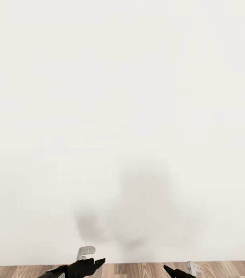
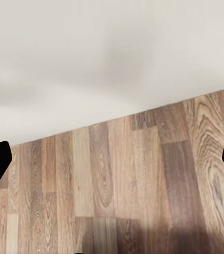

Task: In the bedroom, move the book from the bed onto either nightstand, and place the two sandals side by side next to the bed.

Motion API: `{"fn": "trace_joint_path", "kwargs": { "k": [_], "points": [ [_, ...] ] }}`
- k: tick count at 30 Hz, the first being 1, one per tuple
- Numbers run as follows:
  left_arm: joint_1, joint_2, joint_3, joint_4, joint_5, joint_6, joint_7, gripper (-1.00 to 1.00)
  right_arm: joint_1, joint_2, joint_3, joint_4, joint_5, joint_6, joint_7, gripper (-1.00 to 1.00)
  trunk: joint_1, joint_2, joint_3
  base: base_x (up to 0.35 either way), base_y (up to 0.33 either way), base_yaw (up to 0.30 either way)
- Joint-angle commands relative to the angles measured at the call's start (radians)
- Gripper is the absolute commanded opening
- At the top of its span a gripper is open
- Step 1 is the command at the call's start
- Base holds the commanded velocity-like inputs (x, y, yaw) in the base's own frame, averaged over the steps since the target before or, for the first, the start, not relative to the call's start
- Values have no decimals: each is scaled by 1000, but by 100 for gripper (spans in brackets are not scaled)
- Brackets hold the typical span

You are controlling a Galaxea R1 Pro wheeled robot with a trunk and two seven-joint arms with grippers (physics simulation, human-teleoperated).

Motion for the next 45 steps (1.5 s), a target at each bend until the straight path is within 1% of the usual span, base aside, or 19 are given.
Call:
{"fn": "trace_joint_path", "kwargs": {
  "k": [1, 45],
  "points": [
    [0, 0, -8, 0, 6, -4, -2, 100, -1, -1, 5, 2, -9, -2, 3, 100, 0, -1, -1, 21, 0, -150],
    [0, 0, -10, 0, 5, -4, -2, 100, -1, -1, 4, 2, -9, -2, 3, 100, 0, -1, -1, 1, 0, -266]
  ]
}}
